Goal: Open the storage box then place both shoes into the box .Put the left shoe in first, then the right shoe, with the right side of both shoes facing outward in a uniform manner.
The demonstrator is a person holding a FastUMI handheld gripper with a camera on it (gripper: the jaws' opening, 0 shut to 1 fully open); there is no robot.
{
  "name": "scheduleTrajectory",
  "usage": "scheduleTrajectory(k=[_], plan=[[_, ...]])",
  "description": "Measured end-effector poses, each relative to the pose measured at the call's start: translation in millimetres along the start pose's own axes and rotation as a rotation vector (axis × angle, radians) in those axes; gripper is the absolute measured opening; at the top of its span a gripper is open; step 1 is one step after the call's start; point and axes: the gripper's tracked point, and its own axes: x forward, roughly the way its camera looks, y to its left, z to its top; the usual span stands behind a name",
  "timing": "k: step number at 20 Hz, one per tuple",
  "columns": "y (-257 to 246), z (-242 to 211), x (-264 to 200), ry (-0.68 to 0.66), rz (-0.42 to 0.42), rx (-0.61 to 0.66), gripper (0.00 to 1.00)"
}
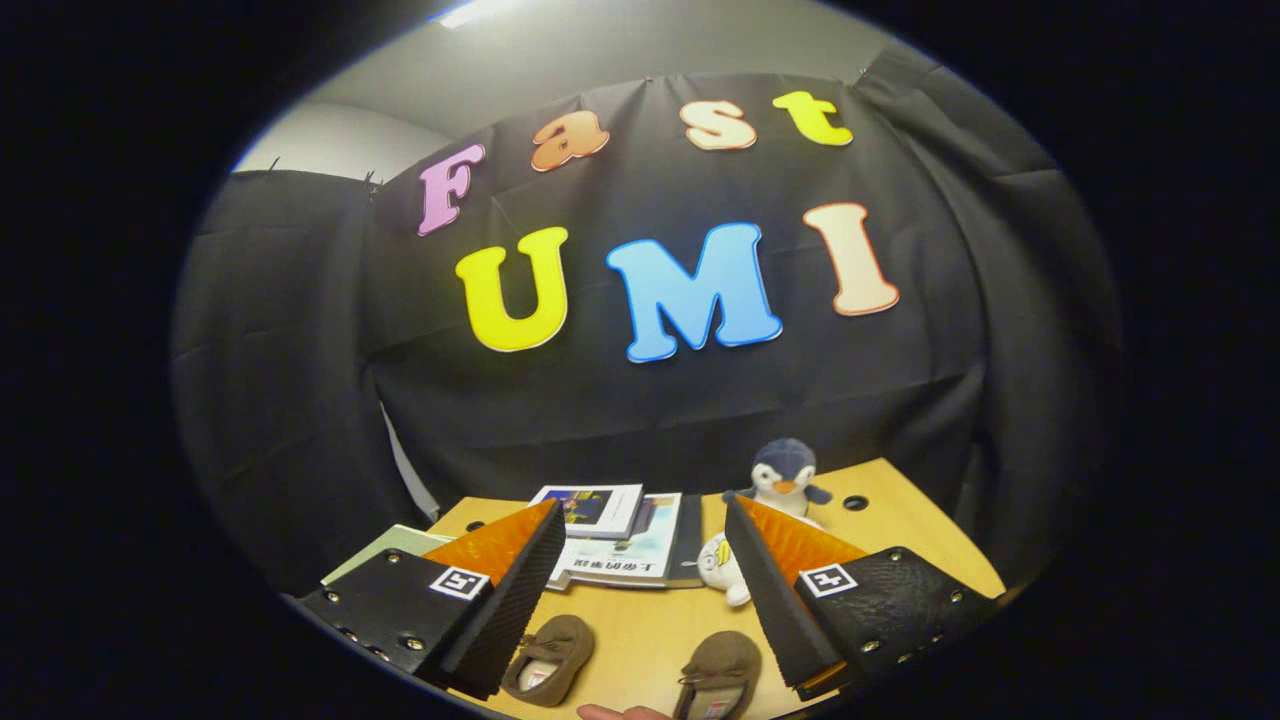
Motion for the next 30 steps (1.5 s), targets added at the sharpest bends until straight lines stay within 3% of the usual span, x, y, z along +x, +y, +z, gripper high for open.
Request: scheduleTrajectory(k=[18, 30], plan=[[137.3, -160.4, 61.1, 0.431, 0.44, 0.245, 0.97], [213.8, -231.0, 94.9, 0.67, 0.622, 0.53, 0.97]])
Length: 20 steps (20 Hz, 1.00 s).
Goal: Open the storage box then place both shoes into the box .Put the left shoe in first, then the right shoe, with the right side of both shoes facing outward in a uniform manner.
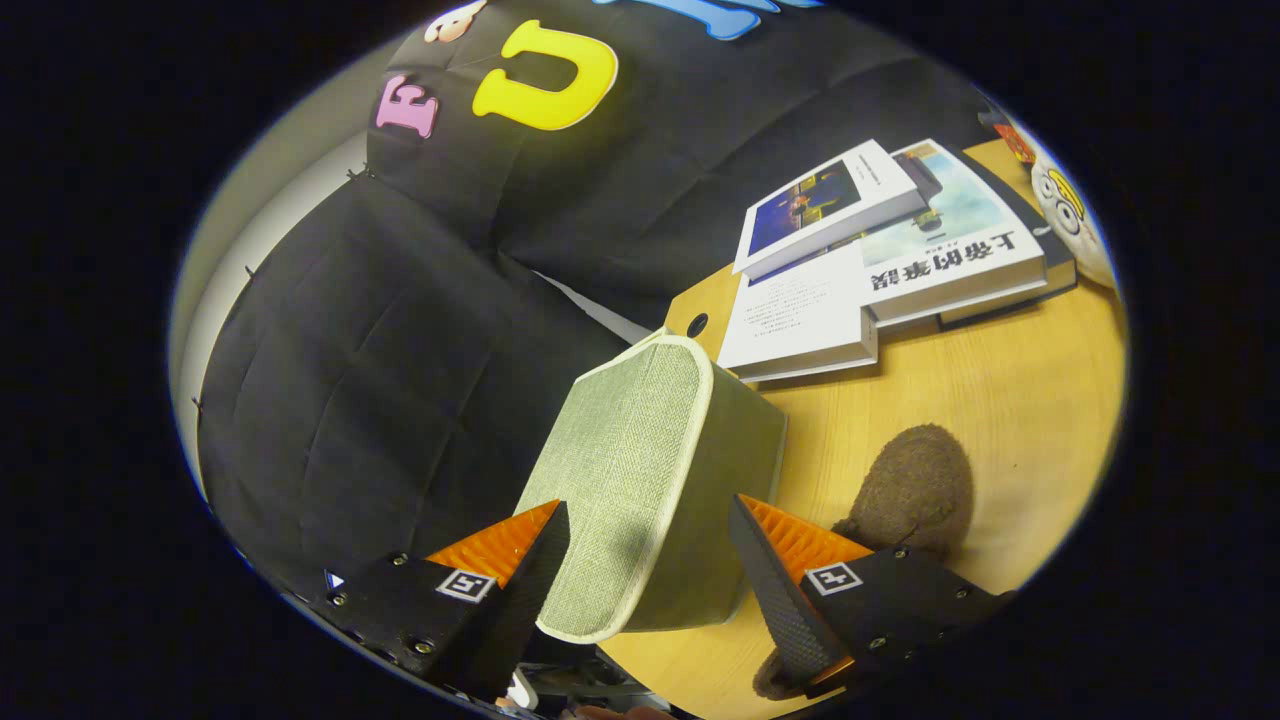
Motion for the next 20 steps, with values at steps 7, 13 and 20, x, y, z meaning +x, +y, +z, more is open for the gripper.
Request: scheduleTrajectory(k=[7, 13, 20], plan=[[6.5, -5.8, 23.6, 0.049, 0.082, 0.168, 0.86], [14.4, 11.1, 21.1, 0.047, 0.123, 0.285, 0.18], [56.3, 24.8, 15.3, 0.07, 0.13, 0.159, 0.18]])
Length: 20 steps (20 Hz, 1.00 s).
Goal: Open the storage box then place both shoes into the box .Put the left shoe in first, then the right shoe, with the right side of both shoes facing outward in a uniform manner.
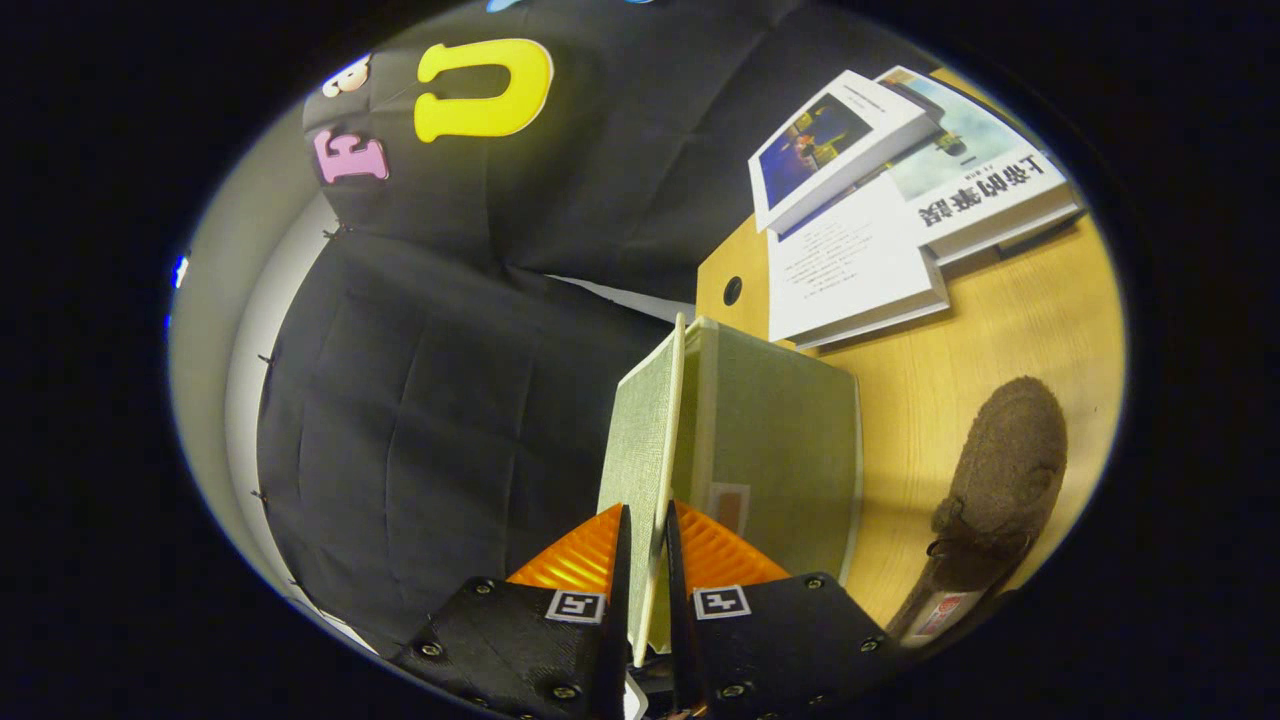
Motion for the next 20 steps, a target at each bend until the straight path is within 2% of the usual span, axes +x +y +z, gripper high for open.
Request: scheduleTrajectory(k=[10, 14, 20], plan=[[97.1, 10.8, 29.5, 0.026, 0.047, -0.218, 0.18], [137.2, 9.3, 54.0, 0.04, 0.07, -0.326, 0.18], [178.9, -3.8, 108.1, 0.079, 0.084, -0.398, 0.18]])
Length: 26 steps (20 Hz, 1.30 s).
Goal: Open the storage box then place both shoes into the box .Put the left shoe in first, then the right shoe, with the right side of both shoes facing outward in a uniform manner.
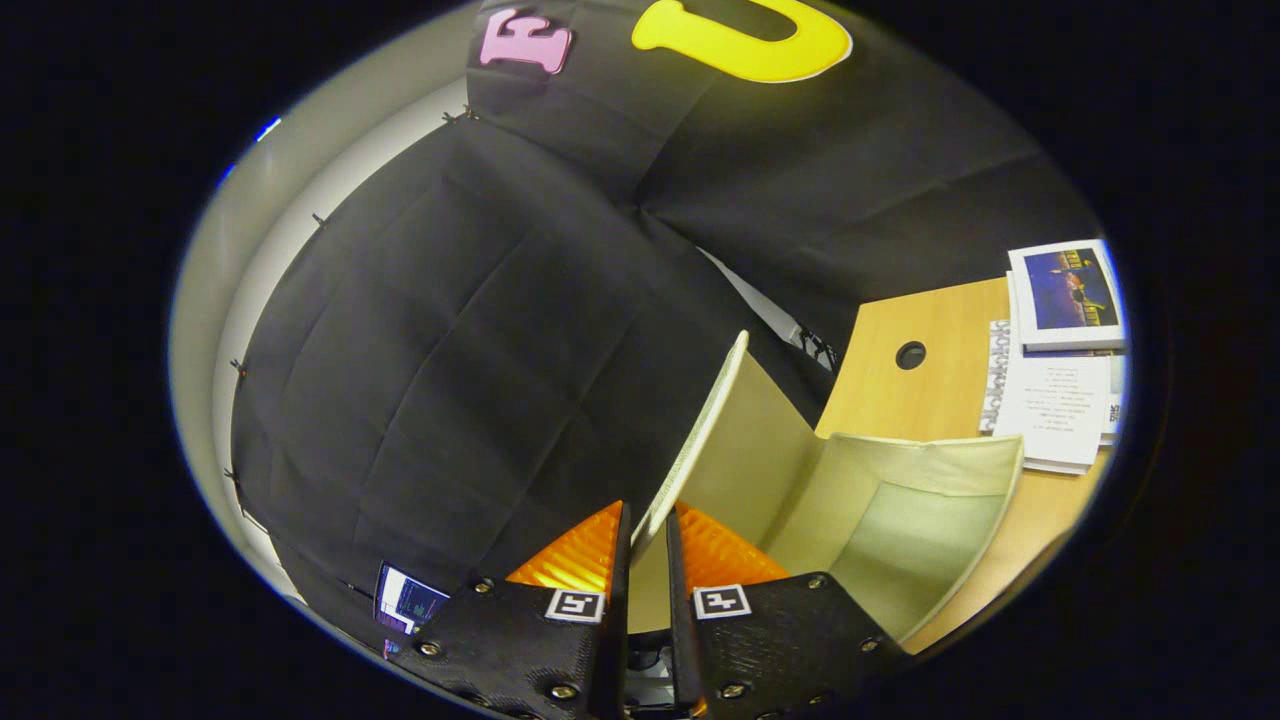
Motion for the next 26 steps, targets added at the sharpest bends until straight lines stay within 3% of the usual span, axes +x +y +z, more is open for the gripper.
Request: scheduleTrajectory(k=[8, 9, 13, 14, 26], plan=[[12.1, -6.8, 43.9, 0.014, -0.024, -0.04, 0.18], [11.5, -5.1, 42.8, 0.01, -0.033, -0.046, 0.27], [11.0, 1.0, 33.1, -0.005, -0.078, -0.123, 0.89], [9.4, 3.6, 26.4, -0.012, -0.092, -0.147, 0.92], [-25.5, 28.4, -105.8, -0.155, -0.248, -0.184, 0.93]])
